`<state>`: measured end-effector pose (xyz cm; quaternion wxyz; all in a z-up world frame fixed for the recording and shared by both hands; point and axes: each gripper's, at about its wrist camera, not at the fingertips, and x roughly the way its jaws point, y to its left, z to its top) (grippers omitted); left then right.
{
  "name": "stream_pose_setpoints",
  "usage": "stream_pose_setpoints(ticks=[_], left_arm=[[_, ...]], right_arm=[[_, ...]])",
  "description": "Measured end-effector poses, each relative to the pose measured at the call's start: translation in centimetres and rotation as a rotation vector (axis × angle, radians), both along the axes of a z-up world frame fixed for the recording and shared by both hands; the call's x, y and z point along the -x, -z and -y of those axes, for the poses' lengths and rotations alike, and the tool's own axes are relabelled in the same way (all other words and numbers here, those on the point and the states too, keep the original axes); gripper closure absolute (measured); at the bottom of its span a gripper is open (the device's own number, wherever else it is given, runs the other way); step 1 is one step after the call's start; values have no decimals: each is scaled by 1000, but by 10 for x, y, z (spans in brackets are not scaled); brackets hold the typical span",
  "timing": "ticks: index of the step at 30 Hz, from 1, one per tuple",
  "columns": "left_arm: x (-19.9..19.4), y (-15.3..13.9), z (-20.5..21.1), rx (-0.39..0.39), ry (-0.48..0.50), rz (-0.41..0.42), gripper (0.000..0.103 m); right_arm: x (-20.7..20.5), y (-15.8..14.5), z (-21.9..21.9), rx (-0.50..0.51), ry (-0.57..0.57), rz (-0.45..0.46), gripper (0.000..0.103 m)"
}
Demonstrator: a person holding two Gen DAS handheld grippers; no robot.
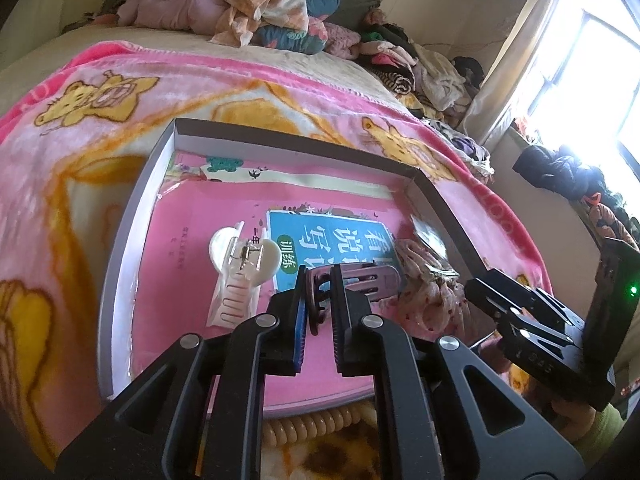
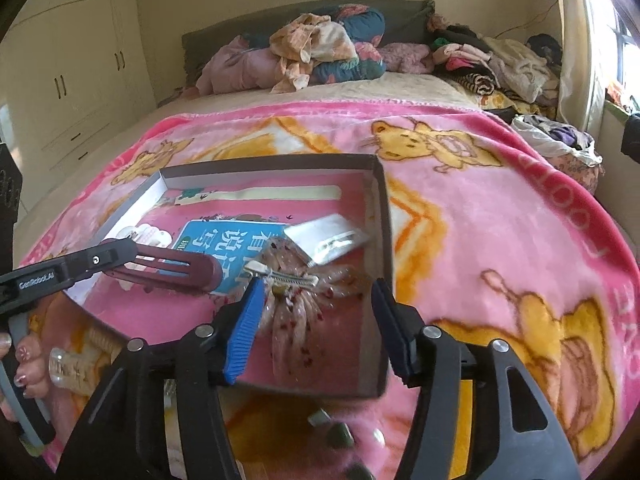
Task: Organize jewelry
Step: 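Open the right tool on the earring bag while the left tool releases the mauve clip in the box, then withdraw both open tools from the grey box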
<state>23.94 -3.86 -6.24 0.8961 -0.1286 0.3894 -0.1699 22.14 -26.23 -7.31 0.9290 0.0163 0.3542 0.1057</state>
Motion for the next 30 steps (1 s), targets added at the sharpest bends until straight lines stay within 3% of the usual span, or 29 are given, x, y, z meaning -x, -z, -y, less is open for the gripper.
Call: stream_pose_setpoints(ticks=[3, 6, 15, 20, 24, 30], left_arm=[[3, 0, 1, -14, -3, 3, 96], [8, 0, 2, -25, -9, 8, 84], [19, -10, -1, -50, -25, 44, 71], [29, -18, -2, -63, -36, 77, 53], [38, -25, -5, -68, -51, 98, 43], [51, -31, -10, -61, -63, 110, 30]], right_arm=[[10, -3, 1, 3, 4, 22, 44], [18, -6, 0, 20, 19, 44, 38], [39, -17, 6, 22, 57, 86, 28], [49, -23, 9, 10, 69, 99, 25], [60, -28, 11, 1, 80, 114, 18], [77, -37, 15, 3, 98, 137, 17]])
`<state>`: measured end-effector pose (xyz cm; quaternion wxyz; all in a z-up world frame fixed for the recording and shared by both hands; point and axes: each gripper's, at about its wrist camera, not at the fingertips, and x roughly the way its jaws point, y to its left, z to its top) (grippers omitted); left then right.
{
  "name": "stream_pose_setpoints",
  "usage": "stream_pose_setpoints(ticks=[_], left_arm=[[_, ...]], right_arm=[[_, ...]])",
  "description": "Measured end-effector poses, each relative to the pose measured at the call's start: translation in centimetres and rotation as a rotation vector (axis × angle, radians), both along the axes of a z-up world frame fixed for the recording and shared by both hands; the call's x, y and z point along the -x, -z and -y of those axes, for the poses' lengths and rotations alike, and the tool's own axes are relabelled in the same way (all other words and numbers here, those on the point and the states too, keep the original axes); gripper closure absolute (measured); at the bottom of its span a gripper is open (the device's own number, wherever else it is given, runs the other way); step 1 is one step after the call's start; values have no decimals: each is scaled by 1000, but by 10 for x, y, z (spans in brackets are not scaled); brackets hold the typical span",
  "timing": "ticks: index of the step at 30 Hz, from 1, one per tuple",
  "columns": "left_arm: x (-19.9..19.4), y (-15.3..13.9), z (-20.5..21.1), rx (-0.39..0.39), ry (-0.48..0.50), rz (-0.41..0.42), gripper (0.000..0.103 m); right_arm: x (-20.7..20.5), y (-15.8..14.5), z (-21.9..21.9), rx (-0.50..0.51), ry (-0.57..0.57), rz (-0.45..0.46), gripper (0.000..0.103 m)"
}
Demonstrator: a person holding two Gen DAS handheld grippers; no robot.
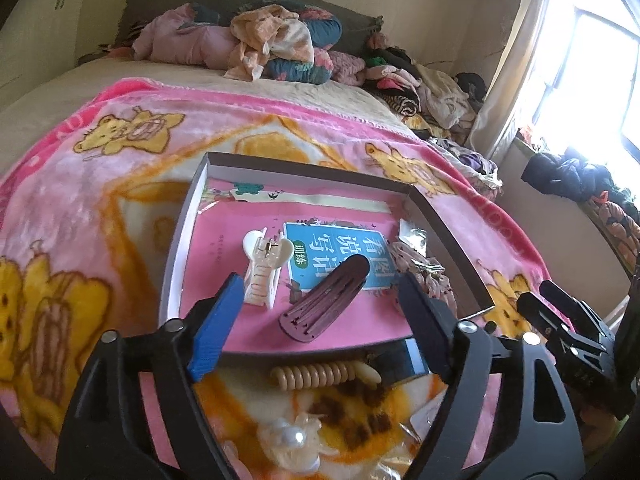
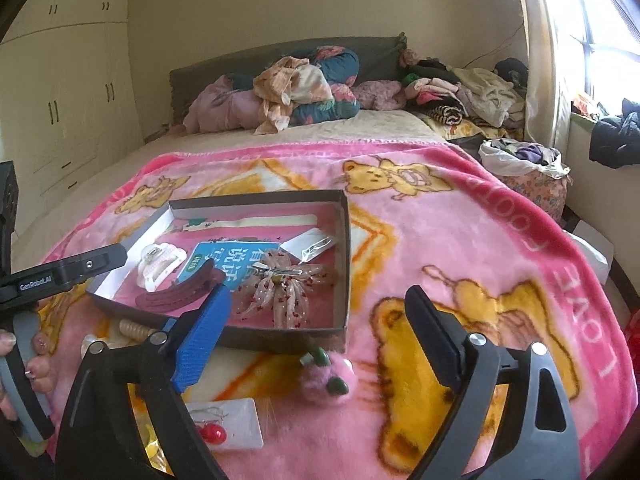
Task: Organize jewelry
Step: 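Withdraw both open tools from the grey box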
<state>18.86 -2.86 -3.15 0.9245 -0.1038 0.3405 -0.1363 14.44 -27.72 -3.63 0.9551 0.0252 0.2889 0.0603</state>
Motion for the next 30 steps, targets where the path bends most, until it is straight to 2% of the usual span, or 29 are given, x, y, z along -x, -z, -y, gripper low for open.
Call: stream_pose_setpoints(ticks=[7, 30], left_arm=[[18, -8, -4, -22, -4, 37, 12], [52, -16, -28, -41, -43, 72, 12]], right_arm=[[17, -8, 3, -7, 8, 11, 17], [65, -18, -11, 7, -32, 26, 17]])
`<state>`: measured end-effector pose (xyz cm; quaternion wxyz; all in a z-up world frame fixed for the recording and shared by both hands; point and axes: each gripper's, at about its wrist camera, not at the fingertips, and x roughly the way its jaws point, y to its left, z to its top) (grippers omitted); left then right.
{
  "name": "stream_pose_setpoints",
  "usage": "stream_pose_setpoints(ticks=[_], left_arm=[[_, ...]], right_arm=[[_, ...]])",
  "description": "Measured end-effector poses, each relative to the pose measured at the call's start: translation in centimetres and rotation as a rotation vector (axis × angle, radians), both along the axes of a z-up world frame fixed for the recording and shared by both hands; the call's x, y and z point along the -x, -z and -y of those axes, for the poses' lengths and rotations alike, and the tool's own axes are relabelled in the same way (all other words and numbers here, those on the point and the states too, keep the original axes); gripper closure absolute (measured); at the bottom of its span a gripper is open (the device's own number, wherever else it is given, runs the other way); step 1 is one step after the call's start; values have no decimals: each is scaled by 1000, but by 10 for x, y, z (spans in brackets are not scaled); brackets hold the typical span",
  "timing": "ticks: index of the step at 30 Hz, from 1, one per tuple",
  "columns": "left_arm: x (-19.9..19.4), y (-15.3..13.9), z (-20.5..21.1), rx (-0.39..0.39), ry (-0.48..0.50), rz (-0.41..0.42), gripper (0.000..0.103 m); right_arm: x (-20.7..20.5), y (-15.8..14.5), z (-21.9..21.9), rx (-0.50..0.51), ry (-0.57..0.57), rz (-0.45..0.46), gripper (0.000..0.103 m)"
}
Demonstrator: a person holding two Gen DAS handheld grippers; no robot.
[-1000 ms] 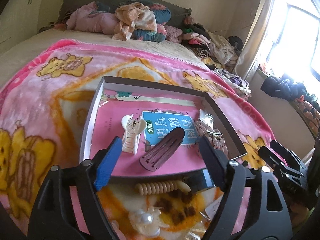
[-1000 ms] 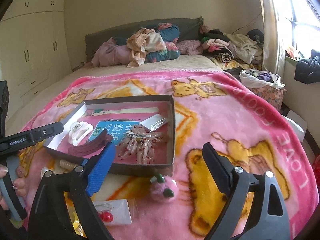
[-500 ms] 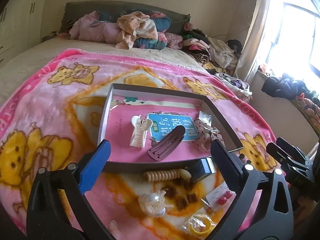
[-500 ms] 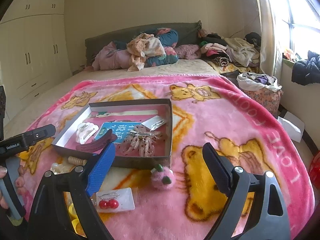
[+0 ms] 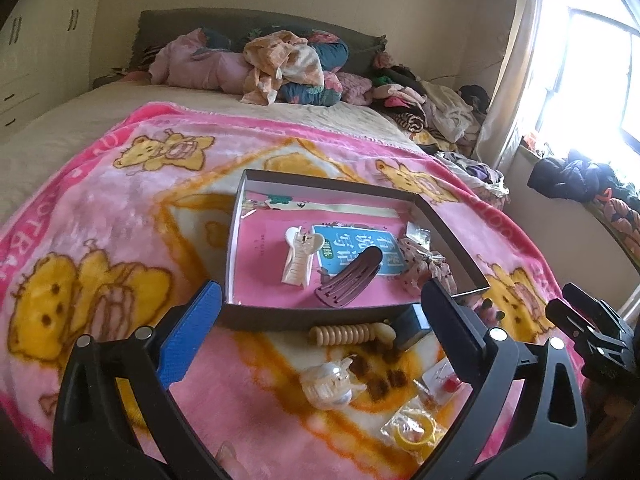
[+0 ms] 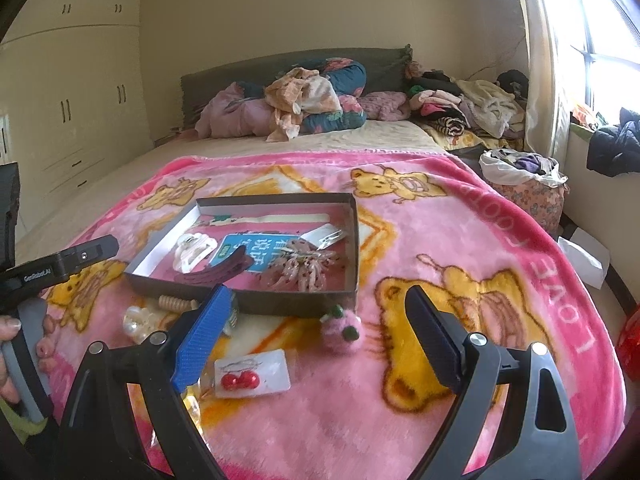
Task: Organize jewelry
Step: 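Withdraw both open tools from the grey box, then move the left tool to the clear pearl claw clip while the right tool approaches the yellow rings bag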
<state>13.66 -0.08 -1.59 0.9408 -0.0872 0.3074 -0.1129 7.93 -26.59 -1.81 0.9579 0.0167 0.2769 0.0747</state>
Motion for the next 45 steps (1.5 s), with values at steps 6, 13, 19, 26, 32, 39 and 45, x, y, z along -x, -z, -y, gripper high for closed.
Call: stream_pose_setpoints(ticks=[6, 13, 19, 26, 32, 39, 45], left_arm=[[5, 1, -7, -2, -17, -2, 12], [12, 4, -13, -8, -25, -7, 12], [19, 11, -17, -17, -27, -20, 12], [23, 15, -16, -31, -19, -27, 12], [27, 20, -13, -50, -5, -28, 12], [34, 31, -12, -74, 17, -21, 12], [32, 42, -8, -88, 36, -45, 12]], right_arm=[[11, 7, -8, -8, -18, -17, 17], [23, 17, -19, -17, -51, -45, 17], [32, 24, -30, -14, -81, -61, 17], [38, 29, -36, -23, -98, -71, 17], [43, 36, -43, -22, -116, -78, 17], [48, 48, -59, 3, -161, -98, 17], [48, 62, -75, 22, -210, -129, 17]])
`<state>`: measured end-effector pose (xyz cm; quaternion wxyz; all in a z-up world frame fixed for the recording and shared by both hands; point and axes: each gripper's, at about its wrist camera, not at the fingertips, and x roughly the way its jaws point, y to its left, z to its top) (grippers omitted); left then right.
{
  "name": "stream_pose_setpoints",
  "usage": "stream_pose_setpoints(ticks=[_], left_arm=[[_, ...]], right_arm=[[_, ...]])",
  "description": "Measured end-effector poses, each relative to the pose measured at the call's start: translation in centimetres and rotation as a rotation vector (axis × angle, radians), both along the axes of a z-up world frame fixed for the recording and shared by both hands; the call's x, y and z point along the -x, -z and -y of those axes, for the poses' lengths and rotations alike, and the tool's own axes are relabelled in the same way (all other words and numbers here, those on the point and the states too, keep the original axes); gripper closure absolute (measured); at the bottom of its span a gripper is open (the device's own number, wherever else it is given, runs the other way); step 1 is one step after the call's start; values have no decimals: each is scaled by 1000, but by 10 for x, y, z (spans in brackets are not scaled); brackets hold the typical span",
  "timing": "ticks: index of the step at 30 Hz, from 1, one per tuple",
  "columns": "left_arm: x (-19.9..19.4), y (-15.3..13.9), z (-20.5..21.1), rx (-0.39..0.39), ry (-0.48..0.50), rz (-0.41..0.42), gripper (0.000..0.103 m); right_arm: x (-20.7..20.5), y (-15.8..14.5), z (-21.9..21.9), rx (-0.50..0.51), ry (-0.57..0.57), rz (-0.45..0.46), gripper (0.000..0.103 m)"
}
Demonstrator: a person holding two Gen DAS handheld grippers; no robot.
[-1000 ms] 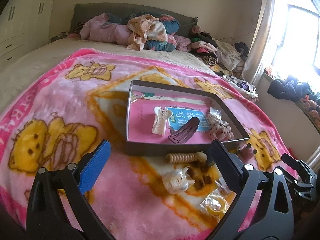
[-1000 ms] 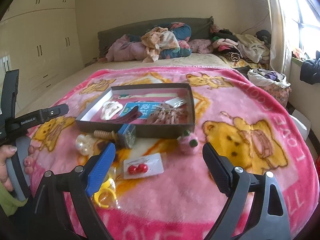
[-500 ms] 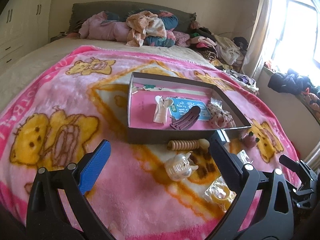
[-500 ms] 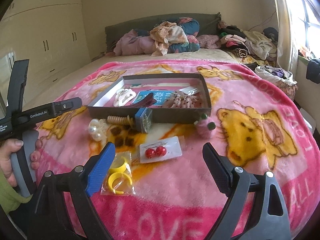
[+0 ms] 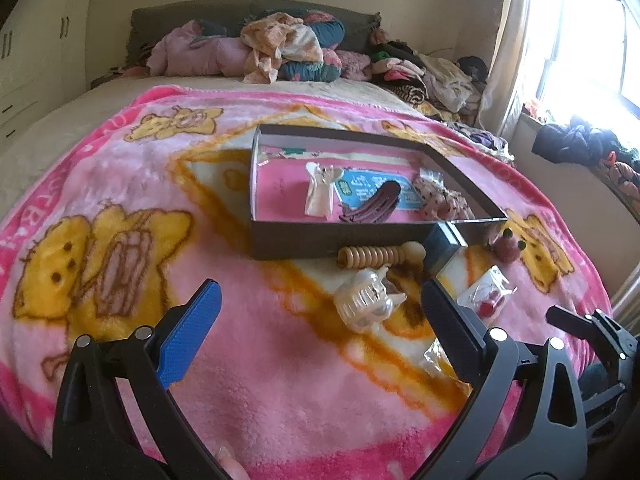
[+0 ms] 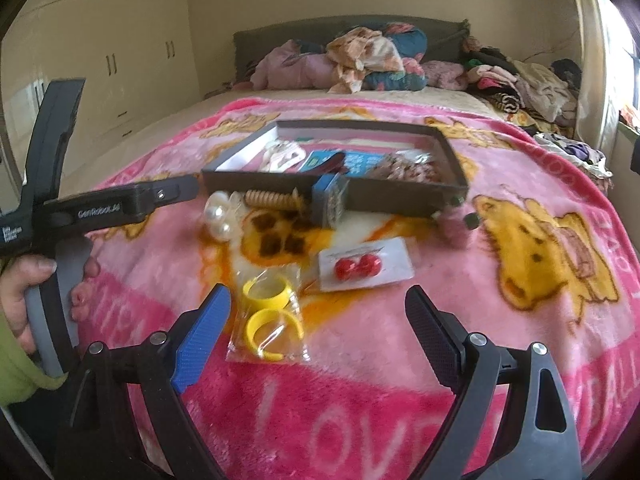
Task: Organize jewelry
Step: 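Move the left tool to the clear pearl claw clip while the right tool approaches the yellow rings bag, then grasp the clear pearl claw clip with the left tool while the right tool grasps the yellow rings bag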
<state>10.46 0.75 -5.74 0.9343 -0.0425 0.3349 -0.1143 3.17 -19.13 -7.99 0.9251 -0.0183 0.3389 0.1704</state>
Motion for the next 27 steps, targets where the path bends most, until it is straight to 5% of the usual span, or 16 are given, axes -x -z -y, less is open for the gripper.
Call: stream_pose_setpoints(ticks=[13, 21, 27], left_arm=[[-10, 22, 25, -3, 77, -65, 12], [-22, 31, 39, 11, 102, -93, 31], [-29, 39, 42, 0, 95, -112, 53]], right_arm=[[-12, 30, -27, 49, -84, -53, 17], [-4, 38, -44, 75, -150, -65, 49], [1, 39, -46, 89, -137, -39, 61]])
